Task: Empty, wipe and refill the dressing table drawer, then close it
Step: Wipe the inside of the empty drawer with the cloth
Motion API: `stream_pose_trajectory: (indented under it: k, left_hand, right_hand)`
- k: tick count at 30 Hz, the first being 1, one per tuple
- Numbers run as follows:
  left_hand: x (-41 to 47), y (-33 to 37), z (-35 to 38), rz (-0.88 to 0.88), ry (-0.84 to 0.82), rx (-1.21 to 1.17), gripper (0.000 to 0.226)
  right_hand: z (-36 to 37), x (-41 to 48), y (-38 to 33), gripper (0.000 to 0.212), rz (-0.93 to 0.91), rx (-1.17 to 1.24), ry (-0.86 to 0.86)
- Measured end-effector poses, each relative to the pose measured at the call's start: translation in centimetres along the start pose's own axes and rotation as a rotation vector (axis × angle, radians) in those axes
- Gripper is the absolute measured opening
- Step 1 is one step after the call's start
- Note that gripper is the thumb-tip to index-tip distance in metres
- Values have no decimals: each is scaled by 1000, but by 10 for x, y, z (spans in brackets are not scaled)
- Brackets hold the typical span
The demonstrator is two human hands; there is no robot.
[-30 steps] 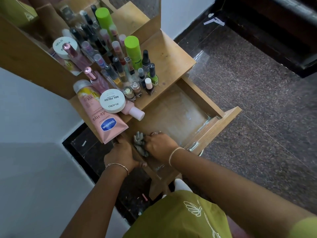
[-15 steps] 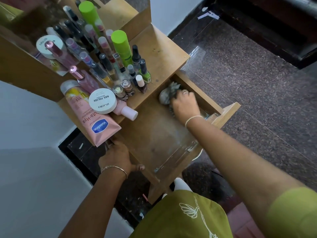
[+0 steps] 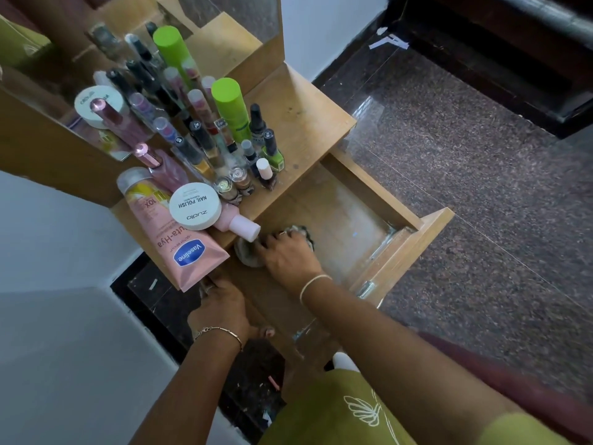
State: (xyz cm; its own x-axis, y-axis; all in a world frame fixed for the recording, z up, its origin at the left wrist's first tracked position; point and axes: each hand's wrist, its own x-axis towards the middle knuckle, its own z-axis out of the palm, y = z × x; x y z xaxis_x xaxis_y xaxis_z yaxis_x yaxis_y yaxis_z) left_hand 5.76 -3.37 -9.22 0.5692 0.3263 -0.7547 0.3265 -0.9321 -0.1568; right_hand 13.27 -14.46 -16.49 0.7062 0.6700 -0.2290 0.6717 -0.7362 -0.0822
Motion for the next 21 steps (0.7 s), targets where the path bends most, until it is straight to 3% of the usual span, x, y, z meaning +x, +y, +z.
stream_pose_trajectory:
  k: [4, 9, 16, 21]
  left_hand:
    - [0, 3, 0, -9, 16, 61, 135]
    - [-3, 4, 2, -14, 51, 76, 139]
    - [-5, -4, 11, 33, 128, 7, 149]
    - [-5, -4, 15, 44, 152, -17, 154]
  right_hand:
    - [-8, 8, 50, 38, 175, -120, -11]
    - [-14, 22, 105, 40, 432, -122, -16]
    - [-14, 29, 89, 39, 553, 5, -60]
    - [-14, 11, 26, 43, 412, 126, -52]
